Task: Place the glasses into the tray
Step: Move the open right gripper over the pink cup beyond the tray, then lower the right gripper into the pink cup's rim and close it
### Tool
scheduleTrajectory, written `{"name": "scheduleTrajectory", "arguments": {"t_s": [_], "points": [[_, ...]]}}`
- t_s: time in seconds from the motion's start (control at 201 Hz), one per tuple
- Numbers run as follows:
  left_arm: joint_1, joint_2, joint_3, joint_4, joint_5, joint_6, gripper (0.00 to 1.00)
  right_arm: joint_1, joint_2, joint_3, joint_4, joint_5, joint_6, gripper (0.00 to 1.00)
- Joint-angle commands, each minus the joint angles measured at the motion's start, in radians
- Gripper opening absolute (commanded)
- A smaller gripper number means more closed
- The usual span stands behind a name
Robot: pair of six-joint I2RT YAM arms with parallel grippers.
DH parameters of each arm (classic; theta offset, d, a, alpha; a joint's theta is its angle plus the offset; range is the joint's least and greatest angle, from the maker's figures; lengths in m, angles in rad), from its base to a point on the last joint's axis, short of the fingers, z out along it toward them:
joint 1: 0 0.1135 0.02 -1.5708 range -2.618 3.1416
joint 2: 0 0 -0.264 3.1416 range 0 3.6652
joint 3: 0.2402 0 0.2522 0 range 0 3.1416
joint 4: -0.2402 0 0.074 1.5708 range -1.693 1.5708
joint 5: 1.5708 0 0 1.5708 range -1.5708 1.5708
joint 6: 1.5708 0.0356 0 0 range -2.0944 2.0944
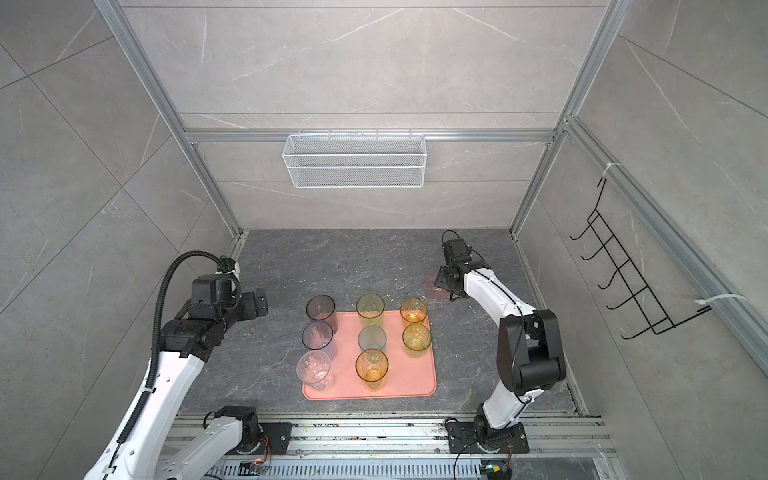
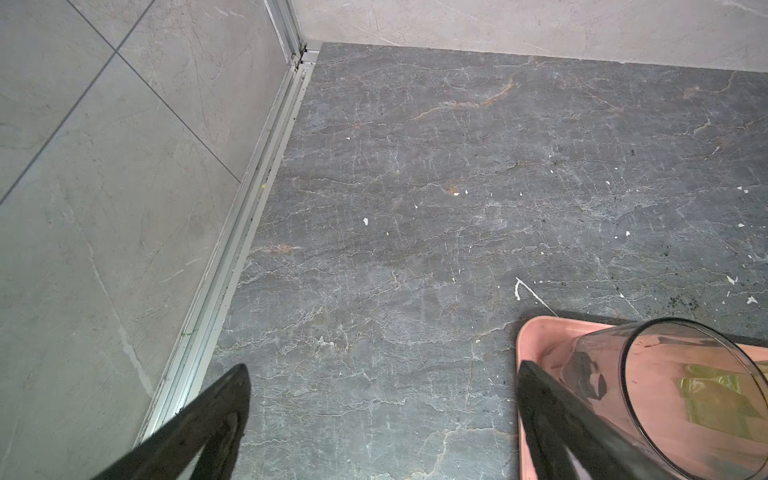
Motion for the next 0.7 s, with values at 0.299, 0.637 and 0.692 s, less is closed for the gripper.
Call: {"name": "scheduleTrajectory", "arguments": {"t_s": [0.299, 0.637, 0.692], "points": [[0.018, 0.020, 0.012, 0.011, 0.003, -0.001, 1.00, -0.028, 0.086, 0.042, 0.020, -0.061, 0.022, 0.68], [0.025, 0.026, 0.013, 0.011, 0.008, -0.001, 0.99, -0.038, 0.144, 0.071, 0.023, -0.105, 0.022, 0.64], [0.026, 0.028, 0.013, 0.011, 0.010, -0.002, 0.99, -0.041, 0.151, 0.076, 0.024, -0.109, 0.020, 0.64]]}}
